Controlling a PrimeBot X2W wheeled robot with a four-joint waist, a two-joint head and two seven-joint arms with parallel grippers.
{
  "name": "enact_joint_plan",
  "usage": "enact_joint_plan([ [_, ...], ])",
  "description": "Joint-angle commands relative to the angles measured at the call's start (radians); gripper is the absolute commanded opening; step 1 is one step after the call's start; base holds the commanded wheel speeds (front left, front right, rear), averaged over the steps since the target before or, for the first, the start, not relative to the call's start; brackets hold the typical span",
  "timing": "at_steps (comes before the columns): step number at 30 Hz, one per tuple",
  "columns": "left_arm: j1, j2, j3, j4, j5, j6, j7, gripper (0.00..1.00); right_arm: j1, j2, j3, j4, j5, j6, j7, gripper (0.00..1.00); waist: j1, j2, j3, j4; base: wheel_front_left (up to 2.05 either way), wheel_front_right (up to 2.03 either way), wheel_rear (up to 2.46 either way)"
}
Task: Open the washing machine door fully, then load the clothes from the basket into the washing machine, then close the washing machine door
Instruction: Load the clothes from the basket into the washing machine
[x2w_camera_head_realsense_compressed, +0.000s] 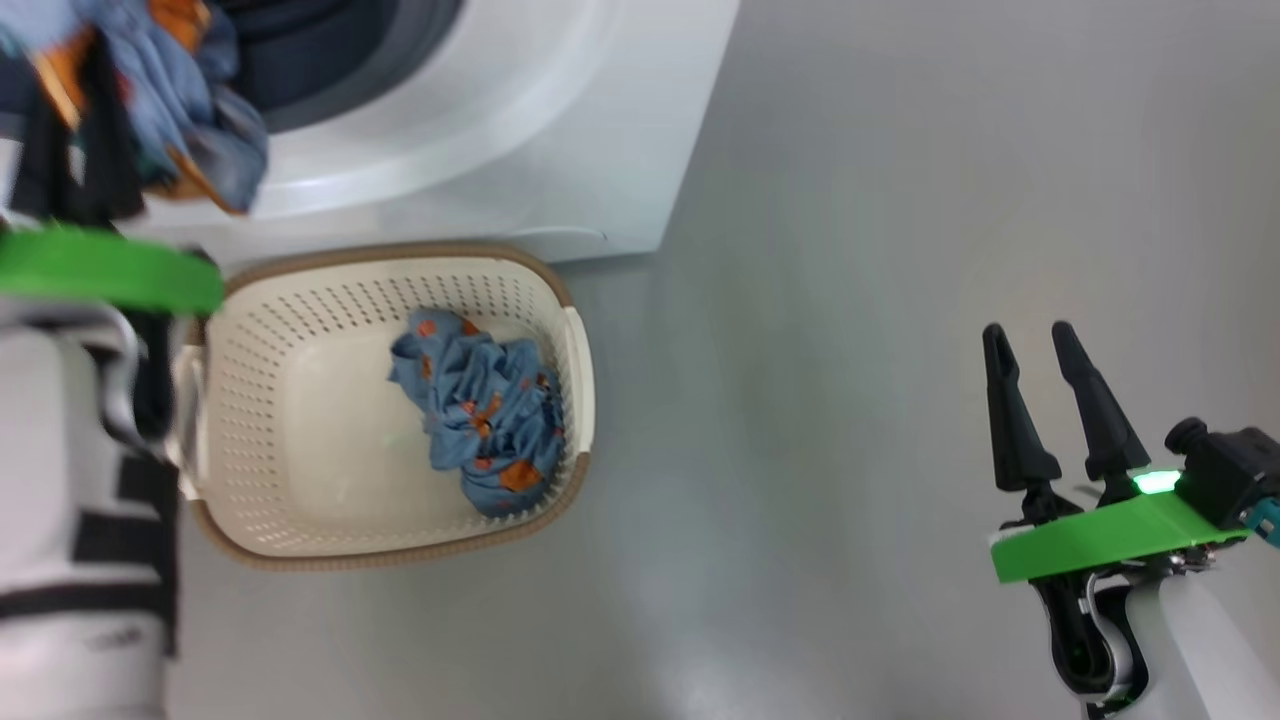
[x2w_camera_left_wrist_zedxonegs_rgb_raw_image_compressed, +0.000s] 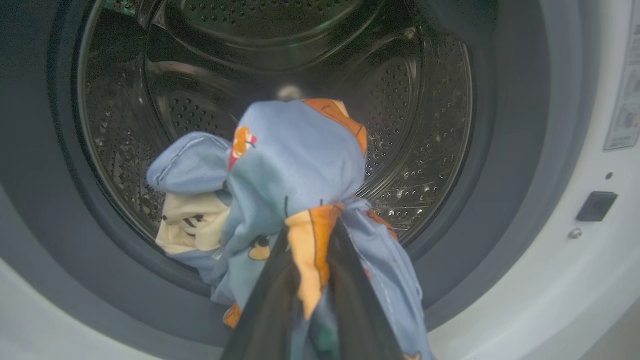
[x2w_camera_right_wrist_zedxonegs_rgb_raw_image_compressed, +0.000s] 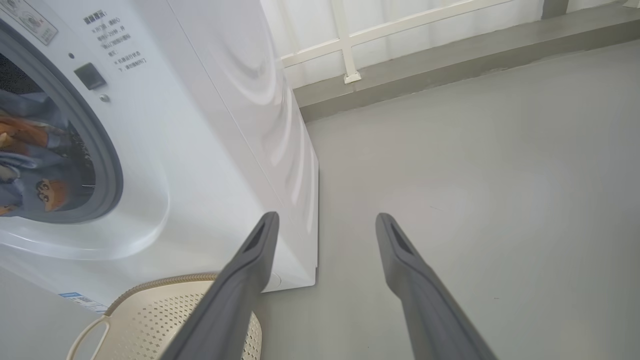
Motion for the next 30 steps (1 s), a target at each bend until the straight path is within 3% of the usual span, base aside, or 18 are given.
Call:
enact_joint_plan([
  [1,-0.076,0.066,0.022,0.029,-0.001,-0.002,-0.006,0.0,-0.019,-0.003,0.017,-0.027,-0.008,0.006,-0.008,1.0,0.0,-0.0001,0.065,-0.047,0.0,0.0,0.0],
  [7,-0.351,0.13,0.004,0.26,0.012,-0.002,-0.006,0.0,-0.081,0.022,0.031,-0.039,-0.001,0.006,-0.008,1.0,0.0,-0.0001,0.154,-0.092,0.0,0.0,0.0],
  [11,-0.451,0.169,0.005,0.296,0.048,0.009,-0.006,0.0,-0.11,0.035,0.041,-0.042,0.001,0.006,-0.008,1.0,0.0,-0.0001,0.188,-0.125,0.0,0.0,0.0],
  [12,-0.465,0.175,0.01,0.294,0.054,0.015,-0.006,0.2,-0.114,0.038,0.041,-0.044,0.001,0.006,-0.008,1.0,0.0,-0.0001,0.195,-0.131,0.0,0.0,0.0],
  [13,-0.474,0.178,0.015,0.292,0.059,0.018,-0.006,0.47,-0.117,0.04,0.041,-0.045,0.001,0.006,-0.008,1.0,0.0,-0.0001,0.2,-0.136,0.0,0.0,0.0],
  [14,-0.479,0.179,0.019,0.294,0.064,0.021,-0.006,1.0,-0.118,0.042,0.041,-0.046,0.001,0.006,-0.008,1.0,0.0,-0.0001,0.203,-0.139,0.0,0.0,0.0],
  [30,-0.427,0.139,0.052,0.269,0.123,0.033,-0.006,1.0,-0.123,0.043,0.037,-0.044,-0.005,0.006,-0.008,1.0,0.0,-0.0001,0.188,-0.121,0.0,0.0,0.0],
])
